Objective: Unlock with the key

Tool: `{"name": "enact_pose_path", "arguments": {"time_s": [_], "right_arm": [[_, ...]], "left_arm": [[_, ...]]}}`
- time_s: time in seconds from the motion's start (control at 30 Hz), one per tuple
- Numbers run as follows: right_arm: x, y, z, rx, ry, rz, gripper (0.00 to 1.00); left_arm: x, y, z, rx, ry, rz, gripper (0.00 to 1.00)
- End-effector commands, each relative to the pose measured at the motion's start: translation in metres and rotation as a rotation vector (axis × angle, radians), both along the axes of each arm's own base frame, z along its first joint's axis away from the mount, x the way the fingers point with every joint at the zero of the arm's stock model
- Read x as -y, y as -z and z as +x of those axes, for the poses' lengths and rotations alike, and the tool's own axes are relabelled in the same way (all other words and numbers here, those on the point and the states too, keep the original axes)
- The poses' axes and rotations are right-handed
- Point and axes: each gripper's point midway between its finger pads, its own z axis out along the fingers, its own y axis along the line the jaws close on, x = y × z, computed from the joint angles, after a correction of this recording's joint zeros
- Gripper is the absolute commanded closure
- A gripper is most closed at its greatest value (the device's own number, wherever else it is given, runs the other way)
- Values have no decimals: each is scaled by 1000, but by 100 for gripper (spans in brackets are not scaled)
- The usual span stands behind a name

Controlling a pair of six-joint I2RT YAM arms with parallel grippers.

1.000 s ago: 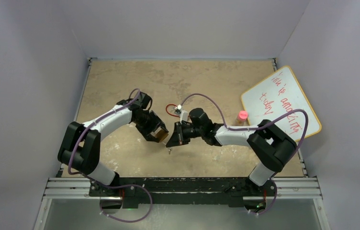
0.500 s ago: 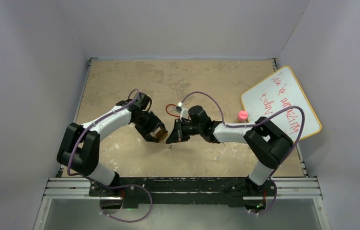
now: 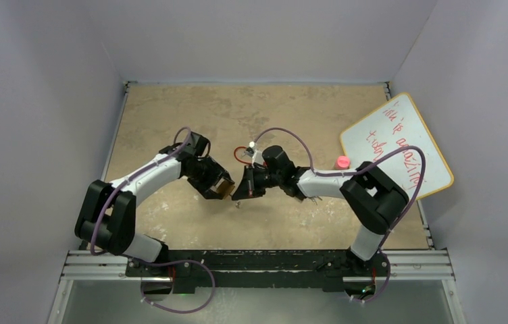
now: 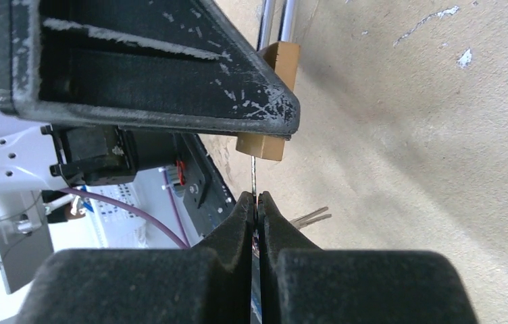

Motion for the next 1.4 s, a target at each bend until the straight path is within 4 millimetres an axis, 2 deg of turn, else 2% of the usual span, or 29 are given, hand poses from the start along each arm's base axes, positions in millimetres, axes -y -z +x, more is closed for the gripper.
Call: {"name": "enact_pose_path", "arguments": {"time_s": [0.0,0.17,0.7,0.87,1.03,1.17,1.3,1.37], "right_arm": [[-16,-16,21,-37,60,22,100],[-20,-15,28,-78,93,11,100],[-28,-6,61,8,99,-101,100],[-32,-14,65,7,118,-66,100],[-29,-37,59,-83,145,77,100],[-17,-71,59,-202,175,274,100],[-5,-112,51,-334,190,471,100],[1,-130,50,-383,200,559,100]], "left_arm": [[16,-30,10,50,-75,-126,79],[19,-35,14,58,-84,-138,79],[18,-44,-4,33,54,-130,79],[30,-54,0,53,34,-223,79],[40,-75,13,147,-14,-329,80],[47,-99,26,278,-23,-415,81],[58,-165,51,564,6,-571,83],[61,-194,56,671,21,-626,83]]}}
